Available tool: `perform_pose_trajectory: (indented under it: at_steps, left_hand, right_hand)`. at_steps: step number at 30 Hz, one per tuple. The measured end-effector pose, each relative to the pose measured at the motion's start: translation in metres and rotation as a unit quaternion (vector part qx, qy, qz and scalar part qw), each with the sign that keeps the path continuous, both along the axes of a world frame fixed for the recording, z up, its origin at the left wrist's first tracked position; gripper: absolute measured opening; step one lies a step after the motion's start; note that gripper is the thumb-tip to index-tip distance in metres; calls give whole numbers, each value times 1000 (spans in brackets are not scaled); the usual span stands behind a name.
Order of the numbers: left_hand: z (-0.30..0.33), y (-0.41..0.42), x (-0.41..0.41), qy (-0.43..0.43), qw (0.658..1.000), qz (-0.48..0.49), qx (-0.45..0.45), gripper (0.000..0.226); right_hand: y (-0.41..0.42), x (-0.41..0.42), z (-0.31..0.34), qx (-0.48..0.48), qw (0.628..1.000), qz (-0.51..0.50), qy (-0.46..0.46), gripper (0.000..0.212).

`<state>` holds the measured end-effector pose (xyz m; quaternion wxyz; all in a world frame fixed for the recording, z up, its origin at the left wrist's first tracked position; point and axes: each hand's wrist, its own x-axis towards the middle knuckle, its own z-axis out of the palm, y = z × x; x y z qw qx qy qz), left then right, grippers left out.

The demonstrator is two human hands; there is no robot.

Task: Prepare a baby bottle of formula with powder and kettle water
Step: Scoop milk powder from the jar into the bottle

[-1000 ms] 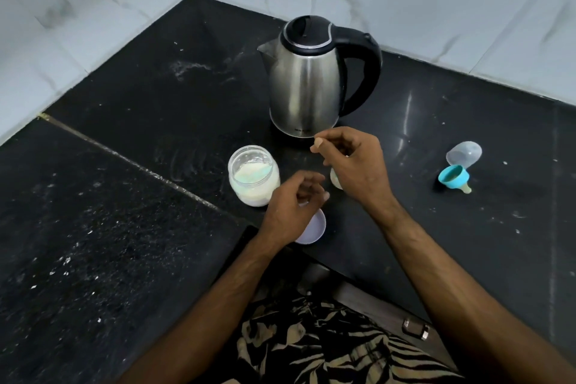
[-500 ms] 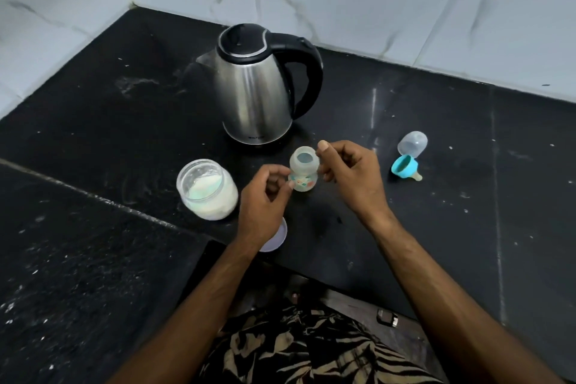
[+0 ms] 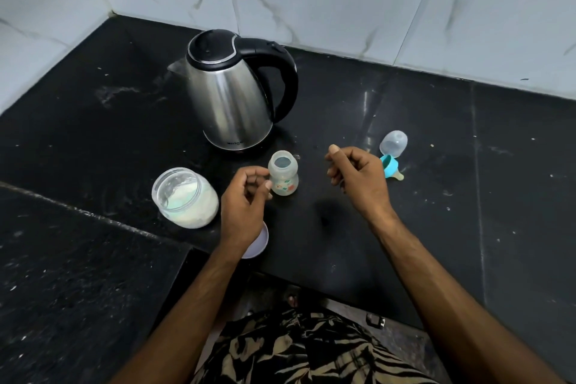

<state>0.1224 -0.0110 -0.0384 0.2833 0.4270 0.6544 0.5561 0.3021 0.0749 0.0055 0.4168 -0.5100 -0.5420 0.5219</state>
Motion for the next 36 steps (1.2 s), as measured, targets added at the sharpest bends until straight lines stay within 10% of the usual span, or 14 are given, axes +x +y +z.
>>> perform_pose_trajectory:
  at_steps: [19, 30, 36]
  left_hand:
    - [-2, -10, -2, -13, 998, 57, -15, 26]
    - [1, 20, 13, 47, 995, -1, -90, 83]
    - [-1, 31, 17, 71, 995, -1, -75, 58]
  right_hand:
    - [25, -24, 0, 15, 998, 68, -6, 27]
    - [52, -53, 11, 47, 993, 106, 16, 26]
    - [77, -69, 21, 61, 991, 119, 15, 24]
